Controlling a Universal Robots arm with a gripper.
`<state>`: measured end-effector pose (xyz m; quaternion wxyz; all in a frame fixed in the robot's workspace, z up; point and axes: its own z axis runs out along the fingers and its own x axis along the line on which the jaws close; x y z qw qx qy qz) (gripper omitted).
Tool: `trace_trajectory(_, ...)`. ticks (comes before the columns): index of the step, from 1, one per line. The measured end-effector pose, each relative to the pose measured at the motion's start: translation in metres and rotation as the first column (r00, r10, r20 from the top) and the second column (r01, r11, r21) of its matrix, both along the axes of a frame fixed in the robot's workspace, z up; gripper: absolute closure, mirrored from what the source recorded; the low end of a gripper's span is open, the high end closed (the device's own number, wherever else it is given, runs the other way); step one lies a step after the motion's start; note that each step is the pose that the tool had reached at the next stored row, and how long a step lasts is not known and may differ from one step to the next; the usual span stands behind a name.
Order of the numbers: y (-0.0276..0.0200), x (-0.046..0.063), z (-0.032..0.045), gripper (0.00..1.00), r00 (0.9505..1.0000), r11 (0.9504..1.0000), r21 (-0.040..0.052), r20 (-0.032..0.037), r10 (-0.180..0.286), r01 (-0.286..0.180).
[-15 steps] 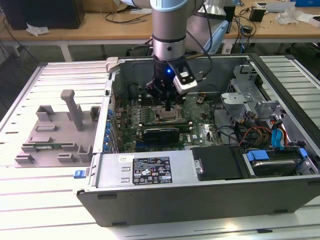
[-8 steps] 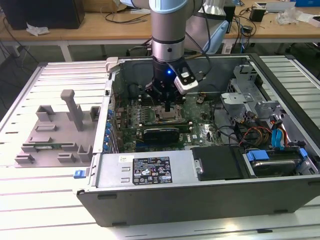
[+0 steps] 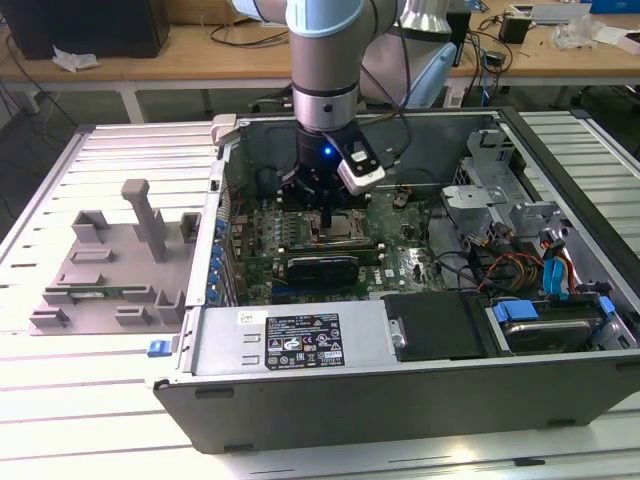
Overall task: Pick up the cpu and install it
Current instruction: 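Close the cpu cover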
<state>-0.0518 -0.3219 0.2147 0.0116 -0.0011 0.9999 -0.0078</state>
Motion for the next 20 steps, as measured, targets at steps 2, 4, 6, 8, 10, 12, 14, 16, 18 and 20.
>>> trace_trajectory(2, 0.0006, -0.002, -0.0021, 0.89, 1.0000, 1.0000, 0.0000, 0.0000, 0.001, -0.001)
trace_trajectory(4, 0.0014, -0.003, -0.0048, 0.89, 1.0000, 1.0000, 0.0000, 0.0000, 0.002, -0.002)
trace_trajectory(6, 0.0024, -0.006, -0.0080, 0.89, 1.0000, 1.0000, 0.0000, 0.0000, 0.004, -0.004)
trace_trajectory(8, 0.0031, -0.007, -0.0097, 0.89, 1.0000, 1.0000, -0.0007, -0.0001, 0.007, -0.007)
trace_trajectory(10, 0.0044, -0.008, -0.0107, 0.89, 0.9999, 0.9999, -0.0005, -0.0004, 0.010, -0.010)
trace_trajectory(12, 0.0063, -0.008, -0.0112, 0.89, 0.9999, 0.9999, -0.0003, -0.0001, 0.013, -0.013)
trace_trajectory(14, 0.0080, -0.009, -0.0113, 0.89, 0.9999, 0.9999, -0.0001, -0.0002, 0.014, -0.014)
trace_trajectory(16, 0.0096, -0.009, -0.0113, 0.89, 0.9999, 0.9999, -0.0001, -0.0001, 0.015, -0.015)
trace_trajectory(18, 0.0111, -0.008, -0.0114, 0.89, 0.9999, 0.9999, 0.0000, 0.0000, 0.015, -0.015)
trace_trajectory(20, 0.0116, -0.008, -0.0113, 0.89, 0.9999, 0.9999, -0.0001, -0.0002, 0.016, -0.016)
